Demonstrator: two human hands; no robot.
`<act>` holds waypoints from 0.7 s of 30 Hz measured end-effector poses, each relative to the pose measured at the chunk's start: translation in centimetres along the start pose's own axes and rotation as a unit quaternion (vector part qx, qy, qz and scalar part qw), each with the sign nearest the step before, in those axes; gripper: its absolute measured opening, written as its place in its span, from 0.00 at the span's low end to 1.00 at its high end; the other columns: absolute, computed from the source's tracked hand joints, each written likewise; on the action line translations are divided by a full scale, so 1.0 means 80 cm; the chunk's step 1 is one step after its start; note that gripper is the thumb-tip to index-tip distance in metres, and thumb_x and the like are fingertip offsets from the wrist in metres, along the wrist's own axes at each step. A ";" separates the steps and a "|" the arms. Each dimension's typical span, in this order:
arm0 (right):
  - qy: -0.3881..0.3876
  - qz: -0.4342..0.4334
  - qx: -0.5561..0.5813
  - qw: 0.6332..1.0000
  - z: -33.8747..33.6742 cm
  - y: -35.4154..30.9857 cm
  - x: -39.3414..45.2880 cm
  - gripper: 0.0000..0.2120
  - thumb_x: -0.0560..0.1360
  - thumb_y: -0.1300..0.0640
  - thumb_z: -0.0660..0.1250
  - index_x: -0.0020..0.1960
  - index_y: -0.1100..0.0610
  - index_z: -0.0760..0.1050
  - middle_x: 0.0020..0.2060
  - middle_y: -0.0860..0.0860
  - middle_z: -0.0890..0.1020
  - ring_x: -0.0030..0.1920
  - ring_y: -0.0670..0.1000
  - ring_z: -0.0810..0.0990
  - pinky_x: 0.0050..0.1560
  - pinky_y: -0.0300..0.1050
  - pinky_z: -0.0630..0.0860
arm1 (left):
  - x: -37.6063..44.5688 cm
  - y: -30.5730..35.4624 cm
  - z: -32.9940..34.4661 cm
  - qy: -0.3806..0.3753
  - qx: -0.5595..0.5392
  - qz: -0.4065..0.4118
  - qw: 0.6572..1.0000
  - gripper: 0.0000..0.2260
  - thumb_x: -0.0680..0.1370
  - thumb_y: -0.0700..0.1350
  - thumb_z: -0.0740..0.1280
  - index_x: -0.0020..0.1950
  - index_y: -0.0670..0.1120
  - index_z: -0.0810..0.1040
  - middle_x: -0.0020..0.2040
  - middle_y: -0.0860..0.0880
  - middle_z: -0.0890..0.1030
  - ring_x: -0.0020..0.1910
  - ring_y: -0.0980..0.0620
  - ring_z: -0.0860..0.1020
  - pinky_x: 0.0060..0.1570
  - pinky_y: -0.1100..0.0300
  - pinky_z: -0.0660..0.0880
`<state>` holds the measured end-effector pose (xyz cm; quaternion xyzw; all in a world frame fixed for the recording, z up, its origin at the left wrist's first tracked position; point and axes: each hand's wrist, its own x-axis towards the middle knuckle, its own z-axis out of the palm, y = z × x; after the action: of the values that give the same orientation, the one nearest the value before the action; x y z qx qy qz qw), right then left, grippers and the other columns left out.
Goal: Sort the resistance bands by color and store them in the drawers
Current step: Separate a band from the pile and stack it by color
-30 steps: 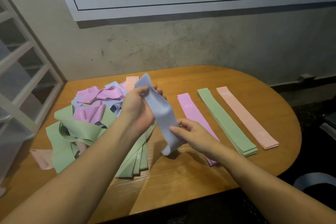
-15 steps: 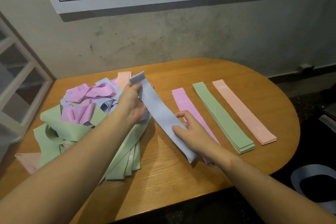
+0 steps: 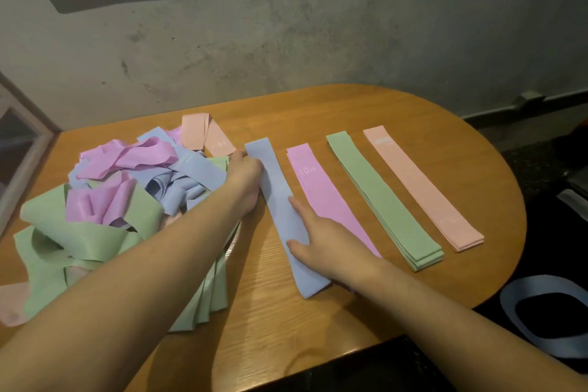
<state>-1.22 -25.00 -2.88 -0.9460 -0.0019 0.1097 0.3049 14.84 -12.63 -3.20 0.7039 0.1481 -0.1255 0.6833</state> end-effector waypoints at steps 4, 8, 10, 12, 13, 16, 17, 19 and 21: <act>-0.012 -0.019 -0.056 0.998 -0.005 0.000 0.000 0.28 0.81 0.43 0.62 0.78 0.43 0.57 0.66 0.51 0.78 0.58 0.54 0.80 0.52 0.47 0.78 | 0.006 -0.008 0.000 -0.010 0.124 0.084 0.989 0.27 0.80 0.37 0.60 0.78 0.53 0.62 0.60 0.51 0.75 0.50 0.53 0.77 0.52 0.54 0.79; -0.005 -0.027 -0.125 0.992 -0.006 0.001 0.000 0.26 0.82 0.41 0.60 0.77 0.45 0.59 0.64 0.52 0.79 0.57 0.55 0.81 0.53 0.49 0.80 | -0.004 -0.012 0.007 -0.047 0.232 0.173 0.956 0.24 0.82 0.37 0.60 0.77 0.53 0.64 0.74 0.50 0.65 0.67 0.49 0.71 0.53 0.62 0.70; 0.005 -0.029 -0.147 0.989 -0.006 0.000 -0.002 0.26 0.81 0.40 0.60 0.76 0.46 0.60 0.63 0.51 0.80 0.56 0.54 0.81 0.53 0.50 0.81 | -0.011 -0.013 0.008 -0.068 0.279 0.192 0.938 0.22 0.83 0.38 0.60 0.76 0.52 0.67 0.79 0.48 0.58 0.76 0.46 0.62 0.55 0.67 0.63; 0.017 -0.027 -0.162 0.986 -0.006 0.000 -0.005 0.27 0.80 0.39 0.61 0.75 0.46 0.62 0.62 0.50 0.79 0.56 0.54 0.81 0.53 0.49 0.80 | -0.016 -0.015 0.005 -0.091 0.312 0.213 0.921 0.21 0.83 0.38 0.60 0.75 0.52 0.68 0.82 0.48 0.52 0.80 0.47 0.55 0.60 0.67 0.59; 0.023 -0.025 -0.169 0.985 -0.006 0.000 -0.007 0.27 0.80 0.38 0.61 0.75 0.47 0.63 0.63 0.50 0.79 0.57 0.54 0.80 0.52 0.49 0.80 | -0.020 -0.015 0.002 -0.105 0.324 0.224 0.913 0.20 0.83 0.38 0.60 0.74 0.52 0.69 0.82 0.48 0.51 0.80 0.47 0.53 0.65 0.63 0.58; 0.028 -0.015 -0.183 0.983 -0.006 -0.002 -0.014 0.29 0.78 0.36 0.62 0.75 0.47 0.63 0.63 0.52 0.76 0.56 0.56 0.79 0.51 0.49 0.78 | -0.029 -0.022 -0.011 -0.141 0.353 0.244 0.892 0.18 0.83 0.38 0.61 0.73 0.50 0.71 0.82 0.48 0.55 0.81 0.50 0.52 0.73 0.58 0.55; 0.027 -0.010 -0.183 0.983 -0.006 -0.003 -0.017 0.30 0.78 0.35 0.63 0.74 0.47 0.63 0.62 0.52 0.75 0.56 0.56 0.79 0.51 0.49 0.77 | -0.033 -0.025 -0.015 -0.147 0.361 0.247 0.887 0.18 0.83 0.39 0.61 0.72 0.49 0.72 0.81 0.48 0.56 0.80 0.50 0.53 0.75 0.55 0.55; 0.023 -0.005 -0.186 0.982 -0.004 -0.005 -0.022 0.30 0.77 0.35 0.63 0.73 0.47 0.64 0.62 0.52 0.74 0.56 0.56 0.79 0.50 0.49 0.77 | -0.043 -0.033 -0.025 -0.160 0.376 0.260 0.875 0.17 0.83 0.40 0.62 0.71 0.51 0.72 0.81 0.49 0.58 0.79 0.51 0.57 0.76 0.53 0.59; 0.019 -0.003 -0.193 0.981 -0.003 -0.009 -0.026 0.29 0.76 0.35 0.64 0.72 0.48 0.65 0.61 0.52 0.74 0.55 0.56 0.79 0.50 0.49 0.77 | -0.054 -0.043 -0.035 -0.171 0.396 0.279 0.858 0.15 0.82 0.41 0.62 0.69 0.51 0.74 0.79 0.50 0.62 0.78 0.51 0.60 0.73 0.56 0.61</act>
<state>-3.16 -24.71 -1.89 -0.9891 -0.0202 0.0878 0.1166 9.45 -9.92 -4.61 0.8944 -0.2357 -0.0961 0.3678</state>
